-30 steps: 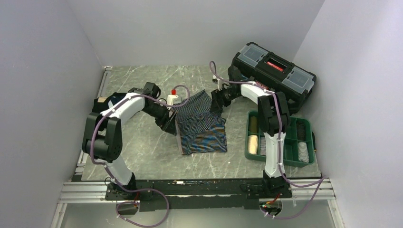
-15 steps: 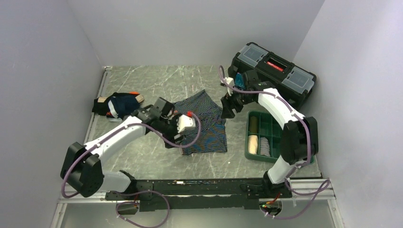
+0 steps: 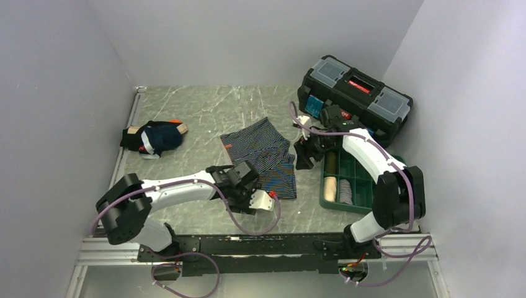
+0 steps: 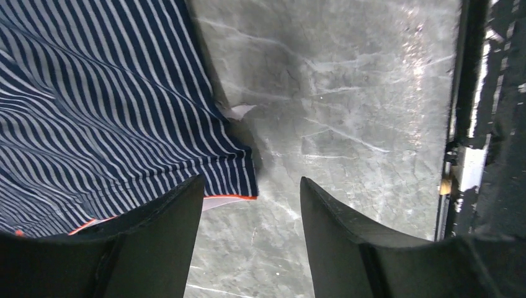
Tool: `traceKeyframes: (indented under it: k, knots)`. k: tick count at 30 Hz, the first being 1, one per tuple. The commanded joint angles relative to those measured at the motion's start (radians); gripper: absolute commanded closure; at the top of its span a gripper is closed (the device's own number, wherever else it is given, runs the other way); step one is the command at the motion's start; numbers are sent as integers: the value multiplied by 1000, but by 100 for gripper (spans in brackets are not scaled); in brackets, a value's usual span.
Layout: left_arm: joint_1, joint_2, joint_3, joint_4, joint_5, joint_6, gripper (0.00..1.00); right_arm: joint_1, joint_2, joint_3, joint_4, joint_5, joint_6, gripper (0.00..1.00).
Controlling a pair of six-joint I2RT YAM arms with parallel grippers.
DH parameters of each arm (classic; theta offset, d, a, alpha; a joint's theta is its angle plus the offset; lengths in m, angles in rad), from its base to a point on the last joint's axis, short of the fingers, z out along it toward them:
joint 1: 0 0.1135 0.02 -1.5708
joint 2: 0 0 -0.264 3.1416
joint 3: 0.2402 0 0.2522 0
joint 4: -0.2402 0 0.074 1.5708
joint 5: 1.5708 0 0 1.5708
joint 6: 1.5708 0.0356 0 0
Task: Roll the underwear
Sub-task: Fold the underwear at the center of the board.
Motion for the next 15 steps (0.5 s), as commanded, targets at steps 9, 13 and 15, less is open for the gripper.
traceKeyframes:
  k: [9, 13, 15]
  knots:
    - [-36, 74, -59, 99, -125, -5, 53, -14, -50, -36, 10, -10, -29, 30]
    - [-36, 80, -69, 105, -116, -28, 71, -15, -52, -34, -16, -22, -63, 30]
    - [-36, 78, -74, 111, -114, -47, 87, -15, -57, -36, -31, -28, -88, 30]
